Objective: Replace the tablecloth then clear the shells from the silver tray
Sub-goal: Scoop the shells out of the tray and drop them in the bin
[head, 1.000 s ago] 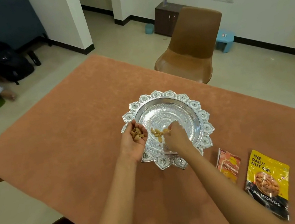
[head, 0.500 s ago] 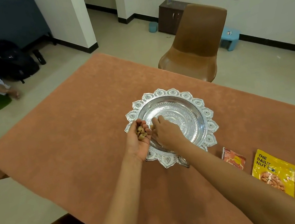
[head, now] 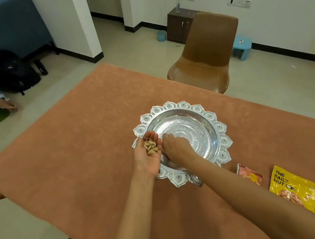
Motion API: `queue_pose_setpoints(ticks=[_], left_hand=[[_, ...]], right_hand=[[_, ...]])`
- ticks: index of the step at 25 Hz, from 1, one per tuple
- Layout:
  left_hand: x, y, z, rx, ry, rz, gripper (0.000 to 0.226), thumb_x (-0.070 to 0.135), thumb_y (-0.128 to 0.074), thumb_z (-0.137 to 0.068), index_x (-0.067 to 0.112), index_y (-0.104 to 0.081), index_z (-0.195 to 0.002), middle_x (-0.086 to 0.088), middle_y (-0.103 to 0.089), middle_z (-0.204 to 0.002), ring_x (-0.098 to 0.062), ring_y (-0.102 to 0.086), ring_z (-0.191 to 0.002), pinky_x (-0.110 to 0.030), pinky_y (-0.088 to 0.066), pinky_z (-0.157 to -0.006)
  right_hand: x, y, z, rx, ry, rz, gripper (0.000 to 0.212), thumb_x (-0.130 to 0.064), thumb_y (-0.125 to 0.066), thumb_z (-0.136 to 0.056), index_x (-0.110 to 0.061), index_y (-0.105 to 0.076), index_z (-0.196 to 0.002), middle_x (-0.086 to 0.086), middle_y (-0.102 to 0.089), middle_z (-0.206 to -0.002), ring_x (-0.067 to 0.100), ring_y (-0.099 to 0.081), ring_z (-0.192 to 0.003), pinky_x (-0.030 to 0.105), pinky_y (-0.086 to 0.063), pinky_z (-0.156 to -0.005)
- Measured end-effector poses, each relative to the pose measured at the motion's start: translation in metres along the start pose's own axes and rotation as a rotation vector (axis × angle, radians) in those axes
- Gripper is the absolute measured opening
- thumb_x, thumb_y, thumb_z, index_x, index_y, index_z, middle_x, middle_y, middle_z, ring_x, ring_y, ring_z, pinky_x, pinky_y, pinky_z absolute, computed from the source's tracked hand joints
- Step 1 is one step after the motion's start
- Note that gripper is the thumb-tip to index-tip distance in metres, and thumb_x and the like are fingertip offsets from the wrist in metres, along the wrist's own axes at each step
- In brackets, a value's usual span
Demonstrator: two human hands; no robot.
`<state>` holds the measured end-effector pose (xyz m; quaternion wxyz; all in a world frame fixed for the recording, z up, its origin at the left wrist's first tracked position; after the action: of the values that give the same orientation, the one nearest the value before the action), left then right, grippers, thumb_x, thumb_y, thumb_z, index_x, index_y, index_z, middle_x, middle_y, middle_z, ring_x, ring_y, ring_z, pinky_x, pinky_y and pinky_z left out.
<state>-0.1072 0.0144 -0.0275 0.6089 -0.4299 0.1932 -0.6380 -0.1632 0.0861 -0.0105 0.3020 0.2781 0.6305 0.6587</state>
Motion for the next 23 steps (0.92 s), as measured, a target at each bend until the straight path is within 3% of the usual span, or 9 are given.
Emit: queue_pose_setpoints(ticks=[2,5,7,10,12,15,18,21,23], left_hand=[[-0.004,-0.001,-0.003,0.02,-0.003,-0.041,0.033,0.027,-0.037,-0.102,0.009,-0.063,-0.092,-0.003,-0.063,-0.089,-0.013,-0.06,-0.085,-0.027,-0.046,-0.088],[-0.013,-0.006,-0.008,0.058,0.012,-0.116,0.029,0.027,-0.039,-0.101,0.013,-0.062,-0.09,0.0,-0.06,-0.087,-0.01,-0.057,-0.08,-0.023,-0.044,-0.079],[-0.024,-0.013,-0.008,0.065,0.064,-0.121,0.032,0.03,-0.038,-0.101,0.012,-0.061,-0.087,-0.002,-0.059,-0.083,-0.012,-0.055,-0.074,-0.024,-0.044,-0.071],[-0.037,-0.016,-0.014,0.077,0.152,-0.082,0.032,0.032,-0.043,-0.099,0.014,-0.056,-0.077,-0.001,-0.057,-0.065,-0.013,-0.057,-0.059,-0.026,-0.051,-0.058],[-0.039,-0.02,-0.018,0.041,0.187,-0.092,0.023,0.027,-0.051,-0.094,0.013,-0.058,-0.077,-0.003,-0.058,-0.07,-0.016,-0.06,-0.064,-0.027,-0.052,-0.061],[-0.036,-0.026,-0.013,0.027,0.214,-0.087,0.022,0.018,-0.052,-0.094,0.009,-0.059,-0.075,-0.005,-0.062,-0.065,-0.016,-0.064,-0.06,-0.024,-0.056,-0.053],[-0.021,-0.023,-0.007,0.078,0.169,0.011,0.025,0.017,-0.049,-0.097,0.008,-0.055,-0.074,-0.004,-0.059,-0.066,-0.014,-0.058,-0.061,-0.025,-0.057,-0.055],[-0.005,-0.017,-0.002,0.08,0.135,0.108,0.032,0.021,-0.047,-0.099,0.009,-0.056,-0.071,-0.002,-0.058,-0.061,-0.011,-0.056,-0.053,-0.022,-0.054,-0.05],[-0.001,-0.015,0.001,0.082,0.124,0.092,0.032,0.023,-0.046,-0.1,0.009,-0.056,-0.073,-0.002,-0.06,-0.06,-0.011,-0.057,-0.055,-0.022,-0.053,-0.05]], right_hand=[[0.011,0.008,0.002,-0.034,-0.137,-0.242,0.021,-0.014,-0.04,-0.099,0.002,-0.054,-0.102,0.015,-0.056,-0.096,0.029,-0.062,-0.082,0.032,-0.042,-0.062],[0.036,0.02,0.003,0.117,-0.369,-0.802,0.031,-0.012,-0.041,-0.095,-0.01,-0.043,-0.064,0.003,-0.046,-0.062,0.004,-0.045,-0.052,0.02,-0.03,-0.048],[0.035,0.034,0.001,0.212,-0.354,-0.945,0.033,-0.014,-0.043,-0.094,-0.013,-0.039,-0.062,0.0,-0.045,-0.059,0.009,-0.04,-0.051,0.023,-0.029,-0.048],[0.013,0.052,0.002,0.2,-0.122,-0.652,0.02,-0.022,-0.045,-0.095,-0.012,-0.051,-0.079,0.004,-0.06,-0.074,0.019,-0.053,-0.067,0.032,-0.039,-0.055],[0.003,0.057,0.004,0.227,0.009,-0.434,0.017,-0.023,-0.045,-0.093,-0.012,-0.058,-0.087,0.004,-0.062,-0.083,0.022,-0.049,-0.08,0.035,-0.04,-0.063],[0.01,0.067,0.009,0.332,0.124,-0.547,0.02,-0.027,-0.049,-0.086,-0.015,-0.064,-0.086,-0.003,-0.064,-0.085,0.018,-0.045,-0.084,0.028,-0.036,-0.074],[0.054,0.065,0.007,0.373,-0.032,-0.802,0.011,-0.019,-0.06,-0.089,-0.011,-0.059,-0.082,-0.002,-0.059,-0.078,0.008,-0.05,-0.072,0.014,-0.036,-0.065],[0.092,0.022,0.001,0.177,-0.298,-0.677,0.011,-0.009,-0.048,-0.095,-0.009,-0.056,-0.087,0.002,-0.057,-0.079,0.013,-0.047,-0.066,0.024,-0.035,-0.056],[0.083,-0.006,-0.003,0.103,-0.28,-0.622,0.012,-0.014,-0.045,-0.097,-0.009,-0.054,-0.093,0.007,-0.056,-0.09,0.02,-0.049,-0.079,0.026,-0.033,-0.062]])
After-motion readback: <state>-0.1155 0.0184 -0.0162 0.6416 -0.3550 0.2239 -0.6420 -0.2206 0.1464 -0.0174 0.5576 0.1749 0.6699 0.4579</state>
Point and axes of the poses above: each hand's wrist, its own z-axis away from the middle knuckle, its own y-axis out of the back of the hand, x = y × z, the point moved 6 cm from there along -z, towards the middle knuckle
